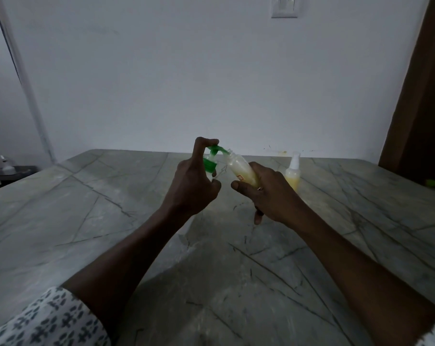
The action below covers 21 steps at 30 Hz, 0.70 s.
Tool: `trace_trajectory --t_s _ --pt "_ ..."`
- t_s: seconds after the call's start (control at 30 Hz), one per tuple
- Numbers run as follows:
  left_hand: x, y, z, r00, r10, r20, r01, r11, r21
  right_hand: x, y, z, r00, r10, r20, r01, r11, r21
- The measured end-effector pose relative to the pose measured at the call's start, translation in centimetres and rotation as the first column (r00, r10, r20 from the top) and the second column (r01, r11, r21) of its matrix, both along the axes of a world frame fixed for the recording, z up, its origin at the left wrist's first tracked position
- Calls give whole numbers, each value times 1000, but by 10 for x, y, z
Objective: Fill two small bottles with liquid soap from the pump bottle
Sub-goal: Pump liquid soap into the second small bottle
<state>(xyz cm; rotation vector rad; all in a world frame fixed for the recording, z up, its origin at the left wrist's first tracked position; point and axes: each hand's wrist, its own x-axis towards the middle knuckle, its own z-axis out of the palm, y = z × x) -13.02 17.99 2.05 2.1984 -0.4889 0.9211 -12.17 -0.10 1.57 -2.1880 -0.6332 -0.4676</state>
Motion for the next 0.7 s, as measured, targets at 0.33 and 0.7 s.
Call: trace_trajectory --t_s 0.33,0.7 --pt "0 -1 -1 1000 11 19 -11 1000 -3 -1 4 -1 1000 21 -13 -21 1000 7" --pt "-1 0 1 1000 -14 8 14 1000 1 2 1 -2 1000 -23 16 24 999 -39"
